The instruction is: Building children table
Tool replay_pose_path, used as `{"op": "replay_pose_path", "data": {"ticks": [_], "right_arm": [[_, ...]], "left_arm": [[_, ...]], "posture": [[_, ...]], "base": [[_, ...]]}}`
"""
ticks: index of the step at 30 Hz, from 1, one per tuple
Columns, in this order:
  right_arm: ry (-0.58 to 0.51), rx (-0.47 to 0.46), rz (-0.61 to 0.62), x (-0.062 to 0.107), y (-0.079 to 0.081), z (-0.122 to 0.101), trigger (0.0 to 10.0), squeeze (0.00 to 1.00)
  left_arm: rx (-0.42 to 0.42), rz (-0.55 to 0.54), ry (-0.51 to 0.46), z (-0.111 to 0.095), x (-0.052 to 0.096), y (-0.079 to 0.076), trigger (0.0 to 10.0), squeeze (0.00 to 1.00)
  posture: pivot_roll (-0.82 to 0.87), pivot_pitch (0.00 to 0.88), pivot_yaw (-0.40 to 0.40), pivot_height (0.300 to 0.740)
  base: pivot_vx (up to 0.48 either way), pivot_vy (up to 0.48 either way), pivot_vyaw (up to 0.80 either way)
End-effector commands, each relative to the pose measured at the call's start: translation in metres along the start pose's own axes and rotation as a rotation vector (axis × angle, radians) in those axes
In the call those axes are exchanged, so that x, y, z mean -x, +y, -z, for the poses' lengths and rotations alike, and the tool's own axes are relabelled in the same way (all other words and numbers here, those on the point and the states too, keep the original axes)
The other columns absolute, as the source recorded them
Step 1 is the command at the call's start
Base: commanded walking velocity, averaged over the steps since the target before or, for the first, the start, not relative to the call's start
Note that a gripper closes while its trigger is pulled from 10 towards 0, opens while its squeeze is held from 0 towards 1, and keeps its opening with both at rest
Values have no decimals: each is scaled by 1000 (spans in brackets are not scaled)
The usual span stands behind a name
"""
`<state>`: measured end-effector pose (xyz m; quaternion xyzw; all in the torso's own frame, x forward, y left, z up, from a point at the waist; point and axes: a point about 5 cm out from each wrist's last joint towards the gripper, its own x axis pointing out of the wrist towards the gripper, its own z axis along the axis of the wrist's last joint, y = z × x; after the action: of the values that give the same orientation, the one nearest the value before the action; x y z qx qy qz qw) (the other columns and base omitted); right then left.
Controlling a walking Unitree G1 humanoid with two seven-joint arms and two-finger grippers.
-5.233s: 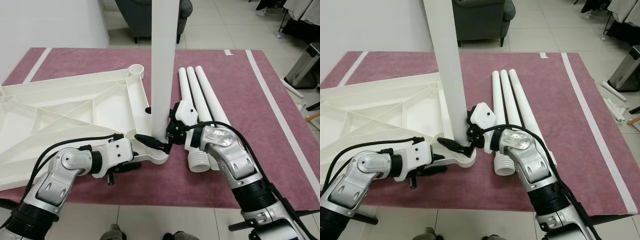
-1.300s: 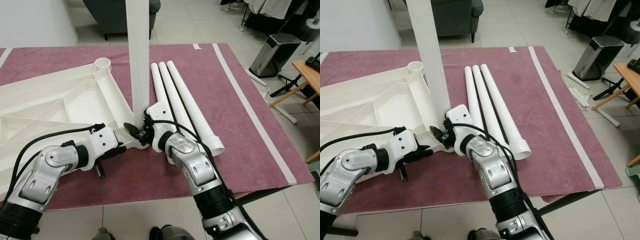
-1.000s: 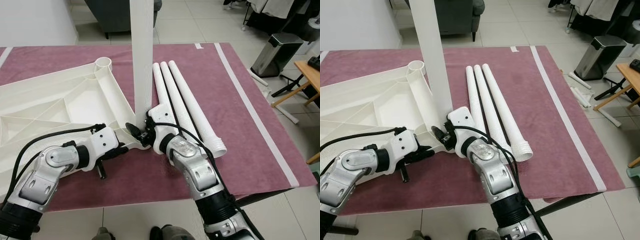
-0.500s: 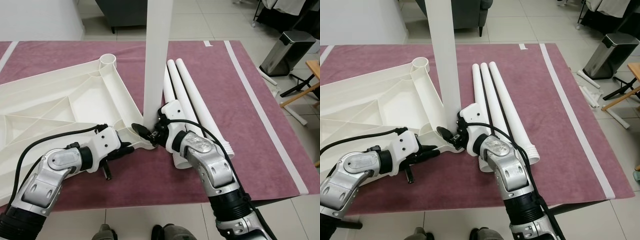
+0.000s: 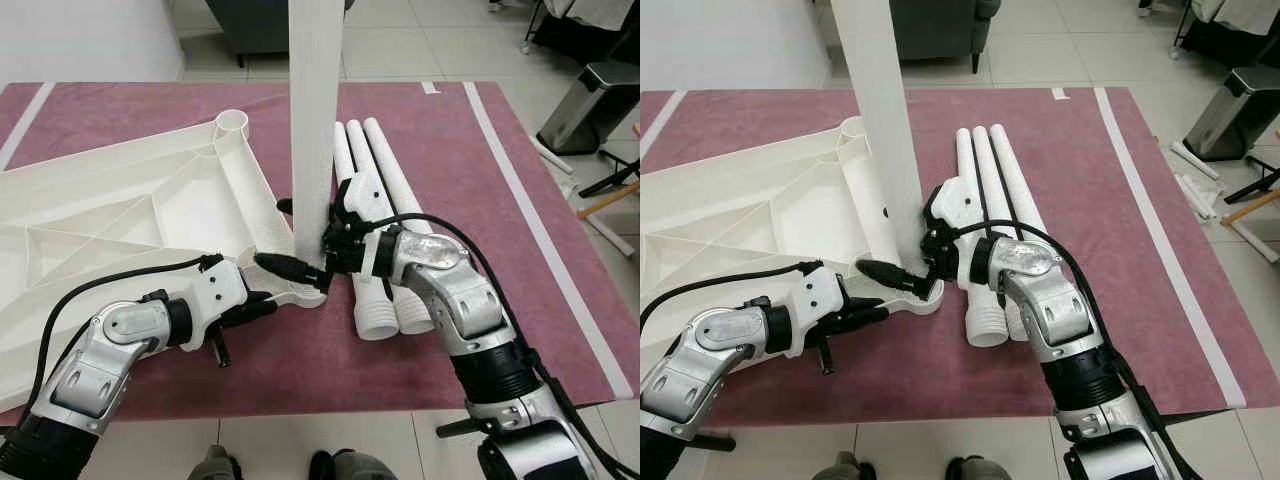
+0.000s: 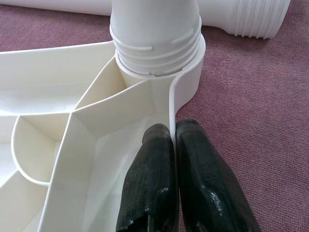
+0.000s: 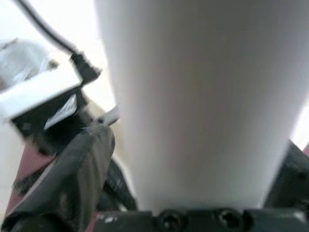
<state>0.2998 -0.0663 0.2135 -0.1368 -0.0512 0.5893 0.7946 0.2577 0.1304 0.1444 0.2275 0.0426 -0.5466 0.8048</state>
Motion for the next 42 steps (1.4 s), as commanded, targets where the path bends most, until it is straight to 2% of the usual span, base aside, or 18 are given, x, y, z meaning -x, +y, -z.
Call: {"op": "replay_pose_path", "data": {"ticks": [1, 8, 9, 10, 11, 12, 18, 23, 27, 29, 31, 32, 33, 34, 35, 37, 39, 42], "right_arm": [[13, 41, -67, -6, -3, -3, 10000, 0], [80, 48, -129, -9, -17, 6, 10000, 0], [92, 44, -135, -9, -19, 9, 8588, 0], [99, 42, -137, -9, -20, 12, 8588, 0], [112, 34, -133, -9, -22, 16, 1059, 0], [120, 27, -133, -9, -22, 19, 0, 0], [133, -14, -97, -10, -24, 28, 0, 0], [144, -69, 4, -13, -25, 38, 0, 0], [227, -138, 232, -15, -20, 59, 0, 0], [227, -138, 232, -15, -20, 59, 0, 0], [310, -249, 495, -17, -10, 76, 0, 0], [310, -249, 495, -17, -10, 76, 0, 0], [342, -306, 611, -16, -4, 82, 0, 0], [342, -306, 611, -16, -4, 82, 0, 0], [366, -359, 710, -16, 2, 86, 0, 0], [366, -359, 710, -16, 2, 86, 0, 0], [388, -451, 810, -17, 13, 88, 0, 0], [369, -433, 802, -24, 18, 82, 0, 0]], "left_arm": [[52, 103, -55, 5, -8, -17, 0, 0], [45, 106, -58, 4, -7, -17, 0, 0], [44, 105, -58, 4, -7, -16, 0, 0], [44, 104, -59, 4, -7, -16, 0, 0], [44, 103, -58, 4, -7, -16, 0, 0], [45, 102, -58, 4, -7, -16, 0, 0], [47, 102, -58, 4, -6, -17, 0, 0], [48, 105, -60, 4, -5, -18, 0, 0], [50, 106, -65, 3, -6, -18, 0, 0], [50, 106, -65, 3, -6, -18, 0, 0], [54, 105, -71, 2, -5, -18, 0, 0], [54, 105, -71, 2, -5, -18, 0, 0], [55, 106, -74, 1, -5, -18, 0, 0], [55, 106, -74, 1, -5, -18, 0, 0], [56, 111, -79, 0, -5, -19, 0, 0], [56, 111, -79, 0, -5, -19, 0, 0], [56, 122, -87, -2, -5, -18, 0, 0], [54, 128, -90, -3, -6, -18, 0, 0]], "posture": [[88, 129, -11, 740], [102, 127, -15, 740], [104, 128, -14, 740], [104, 128, -14, 740], [104, 128, -14, 740], [105, 129, -13, 740], [103, 134, -9, 740], [101, 138, -8, 740], [97, 144, -13, 740], [97, 144, -13, 740], [92, 150, -13, 740], [92, 150, -13, 740], [91, 152, -11, 740], [91, 152, -11, 740], [88, 154, -7, 740], [88, 154, -7, 740], [84, 155, -2, 740], [85, 155, -2, 740]], "base": [[0, 0, 0], [0, 0, 0], [0, 0, 0], [0, 0, 0], [0, 0, 0], [0, 0, 0], [0, 0, 0], [0, 0, 0], [0, 0, 0], [0, 0, 0], [0, 0, 0], [0, 0, 0], [0, 0, 0], [0, 0, 0], [0, 0, 0], [0, 0, 0], [0, 0, 0], [0, 0, 0]]}}
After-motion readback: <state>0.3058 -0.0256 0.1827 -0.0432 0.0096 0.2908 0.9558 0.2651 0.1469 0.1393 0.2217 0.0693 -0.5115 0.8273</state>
